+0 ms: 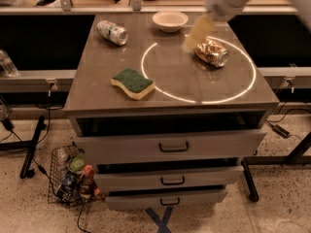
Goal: Place orange can upright
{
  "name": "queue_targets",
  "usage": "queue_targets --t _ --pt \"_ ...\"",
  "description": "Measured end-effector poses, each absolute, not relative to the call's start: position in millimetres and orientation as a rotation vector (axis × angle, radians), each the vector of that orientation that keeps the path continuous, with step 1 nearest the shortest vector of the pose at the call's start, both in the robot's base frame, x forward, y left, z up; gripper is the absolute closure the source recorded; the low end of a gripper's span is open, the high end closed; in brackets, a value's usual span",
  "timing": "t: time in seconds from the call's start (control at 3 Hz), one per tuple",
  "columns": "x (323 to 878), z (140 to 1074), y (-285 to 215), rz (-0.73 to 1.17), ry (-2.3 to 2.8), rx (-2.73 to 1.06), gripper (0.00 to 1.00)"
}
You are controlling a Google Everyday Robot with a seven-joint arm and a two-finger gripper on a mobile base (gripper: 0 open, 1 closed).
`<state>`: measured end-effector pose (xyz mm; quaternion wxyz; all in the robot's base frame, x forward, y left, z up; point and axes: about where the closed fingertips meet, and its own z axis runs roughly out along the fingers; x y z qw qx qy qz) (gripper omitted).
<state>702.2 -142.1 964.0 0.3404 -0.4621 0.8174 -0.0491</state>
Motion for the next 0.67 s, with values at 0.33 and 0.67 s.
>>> queue_targets --t 0.33,0.67 --pt "659.4 1029.4 -251.7 -0.108 2.153 -1.134 0.00" --pt "660.0 1025.7 -250.8 -0.105 2.158 -1.138 0.00"
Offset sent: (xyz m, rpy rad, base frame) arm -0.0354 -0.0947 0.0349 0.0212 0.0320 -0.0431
